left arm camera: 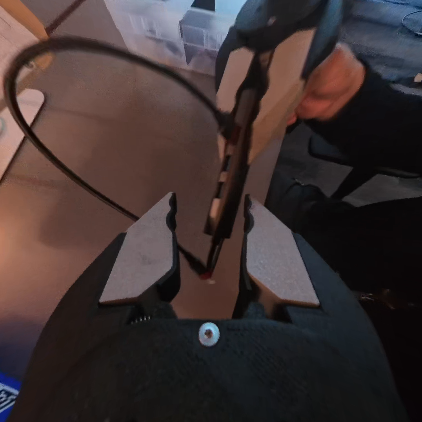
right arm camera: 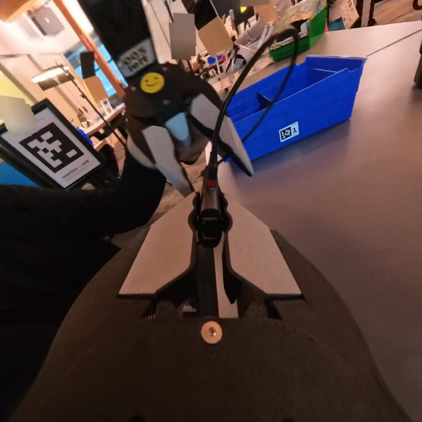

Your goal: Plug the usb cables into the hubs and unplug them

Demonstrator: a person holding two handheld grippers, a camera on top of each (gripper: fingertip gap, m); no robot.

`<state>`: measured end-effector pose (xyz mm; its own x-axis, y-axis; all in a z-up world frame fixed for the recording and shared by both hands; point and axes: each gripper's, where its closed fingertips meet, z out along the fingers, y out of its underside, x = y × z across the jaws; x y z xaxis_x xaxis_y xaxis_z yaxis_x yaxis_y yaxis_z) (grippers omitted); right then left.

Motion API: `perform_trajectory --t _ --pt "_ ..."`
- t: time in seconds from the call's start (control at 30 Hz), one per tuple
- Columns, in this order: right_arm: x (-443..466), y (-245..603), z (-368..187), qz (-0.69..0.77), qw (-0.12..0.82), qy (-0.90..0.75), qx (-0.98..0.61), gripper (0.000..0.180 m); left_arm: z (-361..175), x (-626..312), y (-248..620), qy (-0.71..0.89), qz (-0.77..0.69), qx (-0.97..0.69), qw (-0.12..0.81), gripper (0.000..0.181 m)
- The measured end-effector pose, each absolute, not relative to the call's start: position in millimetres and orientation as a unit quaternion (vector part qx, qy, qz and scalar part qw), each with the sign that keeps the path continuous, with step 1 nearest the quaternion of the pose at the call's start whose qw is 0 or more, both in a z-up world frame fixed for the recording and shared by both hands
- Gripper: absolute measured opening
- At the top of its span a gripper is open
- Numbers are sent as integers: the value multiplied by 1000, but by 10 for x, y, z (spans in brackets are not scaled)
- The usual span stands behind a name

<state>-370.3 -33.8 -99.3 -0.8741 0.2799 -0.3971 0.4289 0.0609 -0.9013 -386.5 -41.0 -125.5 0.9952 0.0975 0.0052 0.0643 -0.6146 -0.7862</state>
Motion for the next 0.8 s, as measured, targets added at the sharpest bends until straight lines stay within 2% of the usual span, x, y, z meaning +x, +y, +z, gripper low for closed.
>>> perform_trajectory --t 0.1,0.13,0.2,0.27,0.33,0.4,0.8 --pt "-3625 -298 -913 -648 58 724 229 14 -1392 -3915 -444 -46 -18 -893 447 88" --pt "-3616 -284 -892 -653 60 720 228 14 -1387 -3890 -446 -42 -45 -884 464 87" --pt "-3613 -270 -856 -665 71 708 228 14 -1304 -3675 -444 -16 -136 -854 503 68" --pt "-3605 -289 -850 -672 89 700 225 14 -1156 -3502 -397 1 -190 -819 541 61" --pt "-3610 -327 -889 -669 94 702 224 14 -1117 -3474 -336 4 -180 -809 560 33" --pt "-3595 -374 -918 -666 95 707 218 15 -1148 -3466 -271 4 -159 -811 564 16" --pt "-3386 -458 -1039 -598 14 787 152 14 -1232 -3340 -384 50 -73 -853 514 14"
